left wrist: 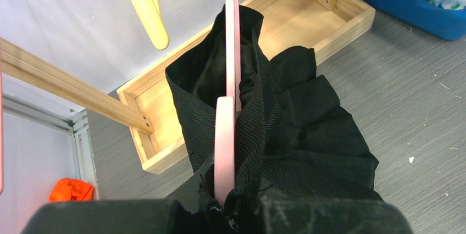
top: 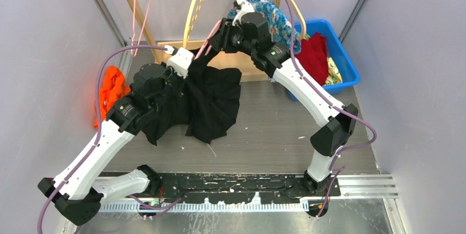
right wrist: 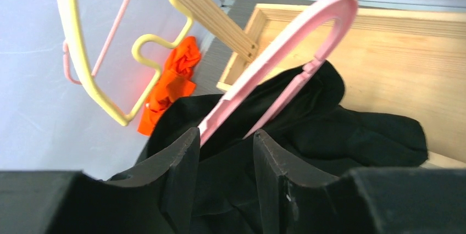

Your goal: Remove the skirt from the hanger

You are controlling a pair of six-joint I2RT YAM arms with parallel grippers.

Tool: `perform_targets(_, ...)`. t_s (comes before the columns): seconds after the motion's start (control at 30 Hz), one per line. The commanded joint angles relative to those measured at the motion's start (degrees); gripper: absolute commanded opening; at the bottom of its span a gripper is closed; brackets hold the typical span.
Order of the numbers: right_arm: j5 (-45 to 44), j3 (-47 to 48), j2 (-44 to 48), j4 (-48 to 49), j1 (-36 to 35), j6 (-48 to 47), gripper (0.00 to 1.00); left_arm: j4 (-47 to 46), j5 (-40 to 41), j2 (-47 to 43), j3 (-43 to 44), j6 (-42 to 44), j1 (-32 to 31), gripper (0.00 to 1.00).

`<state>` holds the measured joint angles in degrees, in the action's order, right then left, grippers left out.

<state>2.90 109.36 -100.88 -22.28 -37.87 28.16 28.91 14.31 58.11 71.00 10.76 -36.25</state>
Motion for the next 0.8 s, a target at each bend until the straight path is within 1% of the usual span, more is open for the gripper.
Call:
perform_targets(0.0,6.59,-0.6,0.96,9.03,-0.23,4.93,0.47,-7.08,-0.51,-0.83,2.65,0.54,0.2,0.0)
perform_targets(0.07,7.51,-1.65,0.25,12.08,-0.21,7.13,0.49,-6.58,-0.59,-0.99,3.26,0.73,0.2,0.0)
perform_targets(0.17,7.81,-0.84,-1.31,12.49,-0.21,8.09,0.52,-5.81,-0.21,-1.38,3.85,1.03,0.13,0.0)
perform_targets(0.23,8.06,-1.16,-1.91,12.69,-0.25,8.86,0.48,-5.1,-0.07,-1.66,4.42,1.23,0.13,0.0)
perform_targets(0.27,8.09,-1.43,-2.13,12.96,-0.23,9.37,0.48,-4.75,-0.07,-1.84,5.04,1.27,0.17,0.0)
perform_targets(0.33,8.11,-1.52,-2.7,13.16,-0.25,10.22,0.52,-4.27,-0.15,-2.18,5.8,1.32,0.13,0.0)
perform_targets(0.37,8.4,-1.33,-3.0,13.03,-0.27,10.44,0.44,-4.06,-0.08,-2.44,6.06,1.33,0.14,0.0)
perform_targets(0.4,8.51,-1.08,-3.15,12.74,-0.28,10.49,0.37,-3.89,0.04,-2.52,6.3,1.4,0.15,0.0)
perform_targets(0.43,8.53,-0.82,-3.2,12.42,-0.31,10.56,0.37,-3.78,0.22,-2.58,6.41,1.63,0.17,0.0)
perform_targets(0.5,8.21,-1.05,-2.99,12.06,-0.43,10.46,0.48,-3.69,0.37,-2.78,6.41,2.03,0.2,0.0)
perform_targets(0.57,7.9,-1.65,-3.03,12.76,-0.41,10.14,0.45,-3.64,0.18,-2.98,6.42,2.07,0.14,0.0)
perform_targets(0.7,8.81,0.81,-5.14,13.13,-0.74,10.3,0.47,-3.08,0.0,-3.25,6.02,2.31,0.13,0.0)
perform_targets(0.77,9.21,2.25,-6.34,13.3,-1.09,10.34,0.5,-2.91,0.17,-3.33,5.99,2.62,0.13,0.0)
